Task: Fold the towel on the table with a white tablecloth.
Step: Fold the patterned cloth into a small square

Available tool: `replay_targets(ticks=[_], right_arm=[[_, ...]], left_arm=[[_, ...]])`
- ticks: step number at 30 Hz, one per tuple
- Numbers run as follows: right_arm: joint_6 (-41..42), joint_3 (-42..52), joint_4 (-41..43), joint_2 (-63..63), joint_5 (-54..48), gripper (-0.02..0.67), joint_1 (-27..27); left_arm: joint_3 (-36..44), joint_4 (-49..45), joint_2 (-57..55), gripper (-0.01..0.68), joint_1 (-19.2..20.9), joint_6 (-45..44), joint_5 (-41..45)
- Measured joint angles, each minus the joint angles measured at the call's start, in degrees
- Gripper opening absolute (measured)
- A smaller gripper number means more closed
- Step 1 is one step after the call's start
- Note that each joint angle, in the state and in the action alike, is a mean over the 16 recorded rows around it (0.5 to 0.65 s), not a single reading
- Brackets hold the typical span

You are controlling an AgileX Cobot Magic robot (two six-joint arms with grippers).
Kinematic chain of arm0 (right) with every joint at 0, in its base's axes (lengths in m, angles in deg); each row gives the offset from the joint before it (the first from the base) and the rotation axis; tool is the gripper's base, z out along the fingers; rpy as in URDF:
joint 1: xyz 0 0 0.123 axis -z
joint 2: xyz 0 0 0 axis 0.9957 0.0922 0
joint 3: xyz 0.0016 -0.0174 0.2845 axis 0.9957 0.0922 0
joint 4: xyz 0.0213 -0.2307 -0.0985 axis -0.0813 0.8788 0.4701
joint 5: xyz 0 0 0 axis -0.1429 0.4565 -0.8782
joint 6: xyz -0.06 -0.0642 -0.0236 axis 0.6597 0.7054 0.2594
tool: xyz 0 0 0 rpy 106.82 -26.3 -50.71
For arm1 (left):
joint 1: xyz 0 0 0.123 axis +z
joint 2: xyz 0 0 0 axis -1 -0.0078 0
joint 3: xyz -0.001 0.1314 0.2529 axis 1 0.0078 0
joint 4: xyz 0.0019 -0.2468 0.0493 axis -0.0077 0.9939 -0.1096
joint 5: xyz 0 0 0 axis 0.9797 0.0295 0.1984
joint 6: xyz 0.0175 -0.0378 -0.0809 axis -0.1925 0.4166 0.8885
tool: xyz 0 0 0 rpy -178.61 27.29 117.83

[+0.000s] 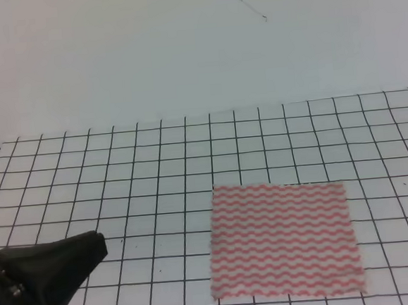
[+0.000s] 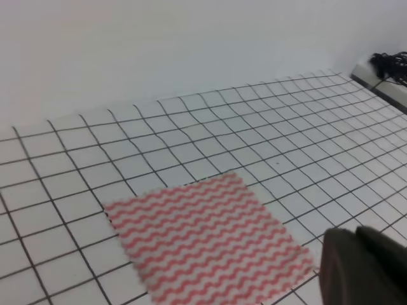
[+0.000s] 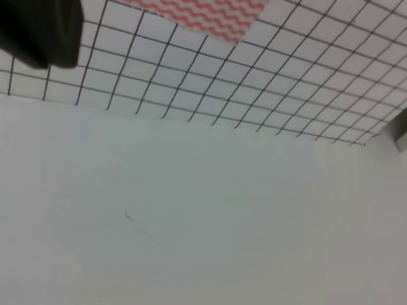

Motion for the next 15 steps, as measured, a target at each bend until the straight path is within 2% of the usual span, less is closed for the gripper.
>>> replay_targets(ticks=[9, 15], right_arm=[[1.96, 0.00, -0.52, 5.31, 2.62, -0.001, -1.79], [3.69, 0.00, -0.40, 8.30, -0.96, -0.001, -2.78]], left_arm=[[-5.88, -1.12, -11.26, -0.002, -0.25, -0.40, 3.83], [-9.57, -2.38, -19.78, -0.002, -0.25, 0.51, 5.40]])
